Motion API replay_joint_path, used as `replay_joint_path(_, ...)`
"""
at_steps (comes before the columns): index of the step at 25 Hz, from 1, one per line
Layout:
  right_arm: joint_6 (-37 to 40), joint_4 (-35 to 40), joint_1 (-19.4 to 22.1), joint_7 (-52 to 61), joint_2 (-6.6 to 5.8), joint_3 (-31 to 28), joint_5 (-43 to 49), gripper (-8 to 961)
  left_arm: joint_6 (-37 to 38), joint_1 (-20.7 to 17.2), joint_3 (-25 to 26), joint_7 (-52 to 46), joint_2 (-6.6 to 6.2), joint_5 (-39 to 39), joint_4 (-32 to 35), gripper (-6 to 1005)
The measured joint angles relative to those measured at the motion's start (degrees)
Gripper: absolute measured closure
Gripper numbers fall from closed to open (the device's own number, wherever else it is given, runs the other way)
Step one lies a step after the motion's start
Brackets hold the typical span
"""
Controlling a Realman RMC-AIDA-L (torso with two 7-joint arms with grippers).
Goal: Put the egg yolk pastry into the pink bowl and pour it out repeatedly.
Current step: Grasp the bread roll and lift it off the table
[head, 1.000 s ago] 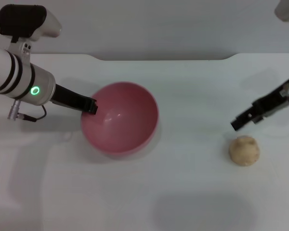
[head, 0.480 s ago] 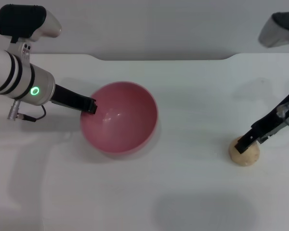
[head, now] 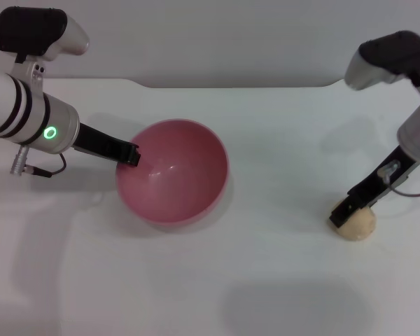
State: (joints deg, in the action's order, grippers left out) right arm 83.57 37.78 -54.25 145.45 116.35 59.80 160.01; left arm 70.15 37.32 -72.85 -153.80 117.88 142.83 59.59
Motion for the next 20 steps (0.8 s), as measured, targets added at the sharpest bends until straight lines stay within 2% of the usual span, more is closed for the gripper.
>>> replay_joint_path(5, -0.93, -0.15, 0.55, 0.21, 0.65, 3.29, 0.03, 321, 0.0, 0.02, -0.01, 0.0, -0.03, -0.01, 0.0, 1001)
replay_joint_path(14, -1.67, 0.42, 1.41, -0.04, 0.75, 2.93, 0.48, 333, -0.01, 0.04, -0.01, 0.0, -0.03, -0.24, 0.0, 1000)
replay_joint_path(20, -1.7, 2.77, 2.64, -0.72, 0.71, 2.62, 0.31, 421, -0.19, 0.13, 0.03, 0.0, -0.03, -0.22, 0.0, 1000)
